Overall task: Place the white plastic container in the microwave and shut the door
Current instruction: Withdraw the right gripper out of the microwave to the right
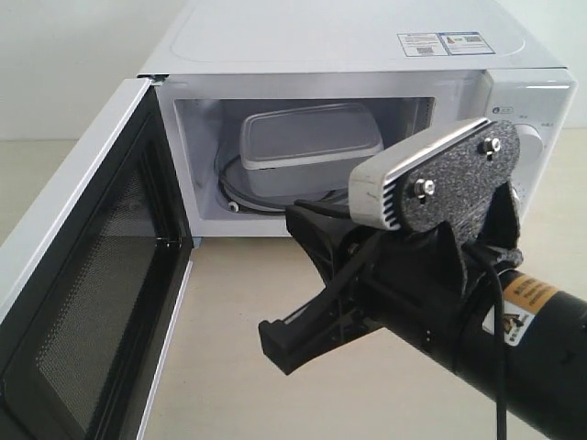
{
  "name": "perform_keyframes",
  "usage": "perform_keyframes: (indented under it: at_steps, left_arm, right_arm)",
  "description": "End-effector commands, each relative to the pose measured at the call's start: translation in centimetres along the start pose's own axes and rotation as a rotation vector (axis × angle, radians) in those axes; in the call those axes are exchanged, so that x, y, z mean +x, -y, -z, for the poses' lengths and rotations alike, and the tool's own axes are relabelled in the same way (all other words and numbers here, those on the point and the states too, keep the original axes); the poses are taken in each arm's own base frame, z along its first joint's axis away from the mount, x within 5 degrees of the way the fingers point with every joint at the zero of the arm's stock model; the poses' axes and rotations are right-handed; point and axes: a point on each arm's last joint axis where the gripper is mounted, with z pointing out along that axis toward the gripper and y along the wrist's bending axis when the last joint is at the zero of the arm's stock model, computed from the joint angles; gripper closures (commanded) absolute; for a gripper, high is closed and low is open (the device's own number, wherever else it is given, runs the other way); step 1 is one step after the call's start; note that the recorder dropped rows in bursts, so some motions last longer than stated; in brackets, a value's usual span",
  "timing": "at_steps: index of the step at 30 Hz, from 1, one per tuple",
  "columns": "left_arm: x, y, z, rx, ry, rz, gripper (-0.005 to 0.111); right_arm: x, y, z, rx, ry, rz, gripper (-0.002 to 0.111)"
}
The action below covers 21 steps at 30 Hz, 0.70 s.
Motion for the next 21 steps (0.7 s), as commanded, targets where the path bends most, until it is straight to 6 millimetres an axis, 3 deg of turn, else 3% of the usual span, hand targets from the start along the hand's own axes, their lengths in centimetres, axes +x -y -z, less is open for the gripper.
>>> perform_keyframes:
  at_steps: [1, 7, 14, 17, 21]
  left_arm:
    - [0.1, 0.0, 0.0, 0.004, 0.0, 0.01, 0.102]
    - [0.1, 0.0, 0.0, 0.004, 0.0, 0.01, 0.102]
    - [0.1, 0.0, 0.0, 0.004, 0.0, 0.01, 0.102]
    - [0.1, 0.0, 0.0, 0.004, 0.0, 0.01, 0.102]
    - [0.1, 0.0, 0.0, 0.004, 0.0, 0.01, 0.102]
  right_arm:
    - [-0.5, 0.2, 0.5, 0.004, 0.027, 0.021, 0.108]
    - [-1.0, 0.6, 0.8, 0.022, 0.041, 0.058, 0.108]
    - [-1.3, 3.6, 1.1, 0.113, -0.007, -0.054, 0.108]
    - [-1.8, 5.4, 2.0, 0.147, -0.046, -0.095, 0.108]
    - [-3.1, 7.9, 4.7, 0.207, -0.059, -0.156, 0.108]
